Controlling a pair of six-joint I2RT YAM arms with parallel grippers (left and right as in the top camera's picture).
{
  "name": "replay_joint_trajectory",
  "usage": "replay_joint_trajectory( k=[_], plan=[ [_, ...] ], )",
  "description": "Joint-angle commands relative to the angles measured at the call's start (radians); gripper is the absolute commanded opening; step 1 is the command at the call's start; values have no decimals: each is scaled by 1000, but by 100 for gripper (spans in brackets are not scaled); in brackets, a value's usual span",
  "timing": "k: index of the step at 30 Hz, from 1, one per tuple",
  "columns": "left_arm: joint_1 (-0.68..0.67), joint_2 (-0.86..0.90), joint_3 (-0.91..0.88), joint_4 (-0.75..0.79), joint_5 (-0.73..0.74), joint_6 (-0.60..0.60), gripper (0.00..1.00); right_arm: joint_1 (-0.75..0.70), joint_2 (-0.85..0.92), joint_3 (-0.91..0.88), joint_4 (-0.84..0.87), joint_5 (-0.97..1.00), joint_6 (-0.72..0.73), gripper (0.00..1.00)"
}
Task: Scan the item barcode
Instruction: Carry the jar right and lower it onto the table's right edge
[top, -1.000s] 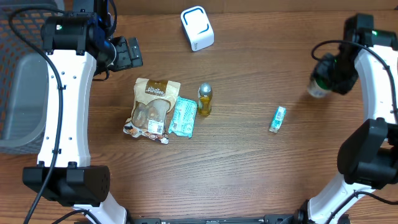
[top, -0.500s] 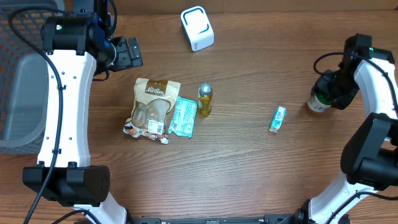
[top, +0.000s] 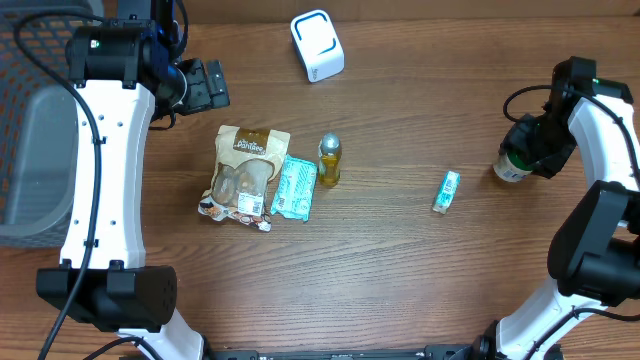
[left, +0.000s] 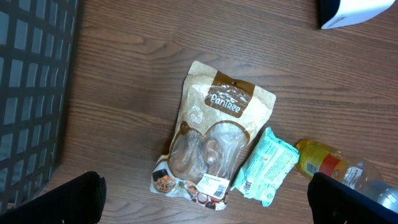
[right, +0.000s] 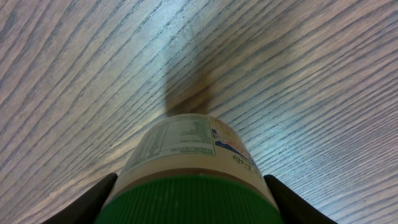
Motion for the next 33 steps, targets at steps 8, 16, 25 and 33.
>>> replay_joint_trajectory(
  k=[8, 16, 25, 33],
  plan=[
    [0, 2, 15, 4, 5, 11, 99, 0, -21, -61, 65, 47, 3, 64],
    [0, 2, 15, 4, 5, 11, 99, 0, -21, -131, 132, 47, 4, 94],
    [0, 2, 15, 4, 5, 11, 100, 0, -23, -87, 103, 36, 4, 100],
    [0, 2, 15, 4, 5, 11, 100, 21, -100, 92, -89, -64, -1, 100]
  ],
)
